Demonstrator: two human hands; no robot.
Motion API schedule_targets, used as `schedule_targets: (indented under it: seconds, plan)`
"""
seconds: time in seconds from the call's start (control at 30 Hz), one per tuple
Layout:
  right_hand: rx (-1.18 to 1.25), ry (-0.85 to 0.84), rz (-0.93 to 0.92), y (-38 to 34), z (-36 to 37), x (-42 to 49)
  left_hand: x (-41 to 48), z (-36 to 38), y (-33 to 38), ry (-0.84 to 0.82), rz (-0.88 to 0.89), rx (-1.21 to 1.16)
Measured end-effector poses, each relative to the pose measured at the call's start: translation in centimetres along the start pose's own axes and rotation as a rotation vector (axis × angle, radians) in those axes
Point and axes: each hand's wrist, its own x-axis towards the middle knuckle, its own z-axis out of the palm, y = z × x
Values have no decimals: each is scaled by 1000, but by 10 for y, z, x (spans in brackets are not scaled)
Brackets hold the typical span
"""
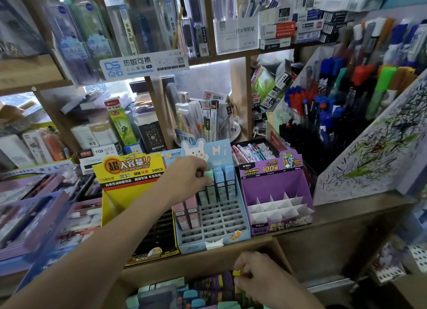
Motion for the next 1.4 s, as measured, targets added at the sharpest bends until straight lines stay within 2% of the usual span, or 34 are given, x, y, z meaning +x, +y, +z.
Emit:
schedule_targets:
  seconds: [0.53, 0.77, 0.87, 1.13, 1.4]
  plan:
    - [11, 0, -31, 8, 2, 5, -15, 5, 3, 99, -48, -30]
    - [6, 49, -114, 6, 8, 5, -76, -6, 6, 233, -77, -133]
    - [19, 74, -156, 4, 11, 2, -120, -3, 6, 241, -116, -219]
    - [-91, 60, -243, -8, 22, -12, -229, 42, -19, -4, -387, -421]
    - [-187, -144, -256, -22, 56, -47, -307, 73, -37, -288, -597, -383]
